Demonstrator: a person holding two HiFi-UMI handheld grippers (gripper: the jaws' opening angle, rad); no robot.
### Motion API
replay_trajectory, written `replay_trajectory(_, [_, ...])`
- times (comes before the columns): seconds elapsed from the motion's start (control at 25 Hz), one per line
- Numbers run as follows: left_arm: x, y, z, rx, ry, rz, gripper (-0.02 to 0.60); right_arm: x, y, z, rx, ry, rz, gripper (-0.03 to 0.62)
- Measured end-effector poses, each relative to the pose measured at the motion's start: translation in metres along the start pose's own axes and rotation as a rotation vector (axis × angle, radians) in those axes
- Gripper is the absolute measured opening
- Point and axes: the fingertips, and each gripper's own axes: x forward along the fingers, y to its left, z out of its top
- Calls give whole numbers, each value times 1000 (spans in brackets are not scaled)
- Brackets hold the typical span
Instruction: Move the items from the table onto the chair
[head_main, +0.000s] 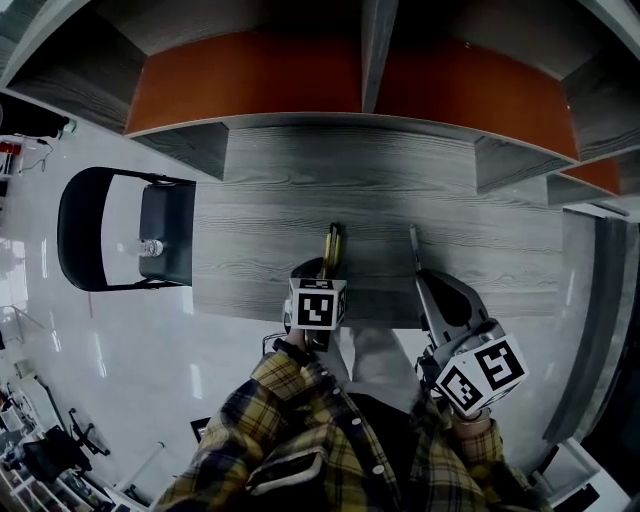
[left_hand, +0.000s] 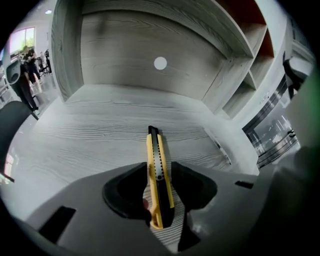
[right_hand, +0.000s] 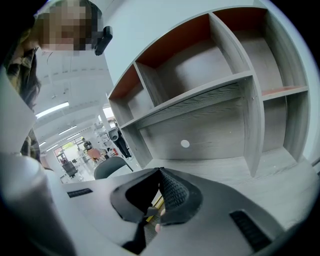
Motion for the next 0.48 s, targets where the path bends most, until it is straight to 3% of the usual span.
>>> replay_trajectory(0.08, [3, 1, -6, 17, 18, 29, 132, -3, -1, 0, 6, -3, -2, 17])
replay_trajectory(0.48, [4, 0, -8, 35, 24, 75, 118, -10, -5, 2, 11, -8, 14, 17])
